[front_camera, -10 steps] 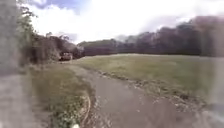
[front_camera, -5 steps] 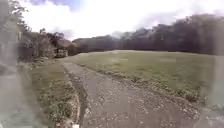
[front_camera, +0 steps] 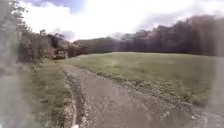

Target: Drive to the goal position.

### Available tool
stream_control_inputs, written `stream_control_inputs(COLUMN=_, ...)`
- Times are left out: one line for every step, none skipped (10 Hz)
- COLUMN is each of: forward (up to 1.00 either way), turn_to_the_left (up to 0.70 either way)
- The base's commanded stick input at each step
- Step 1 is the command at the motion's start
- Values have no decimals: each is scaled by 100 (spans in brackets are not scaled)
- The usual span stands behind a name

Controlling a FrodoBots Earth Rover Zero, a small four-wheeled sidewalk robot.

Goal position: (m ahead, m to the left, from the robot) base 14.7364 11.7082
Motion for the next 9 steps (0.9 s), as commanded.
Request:
stream_control_inputs(forward=85, turn_to_the_left=0)
stream_control_inputs(forward=85, turn_to_the_left=0)
stream_control_inputs(forward=85, turn_to_the_left=0)
stream_control_inputs(forward=85, turn_to_the_left=0)
stream_control_inputs(forward=85, turn_to_the_left=0)
stream_control_inputs(forward=85, turn_to_the_left=0)
stream_control_inputs(forward=85, turn_to_the_left=0)
stream_control_inputs(forward=85, turn_to_the_left=2)
stream_control_inputs(forward=85, turn_to_the_left=4)
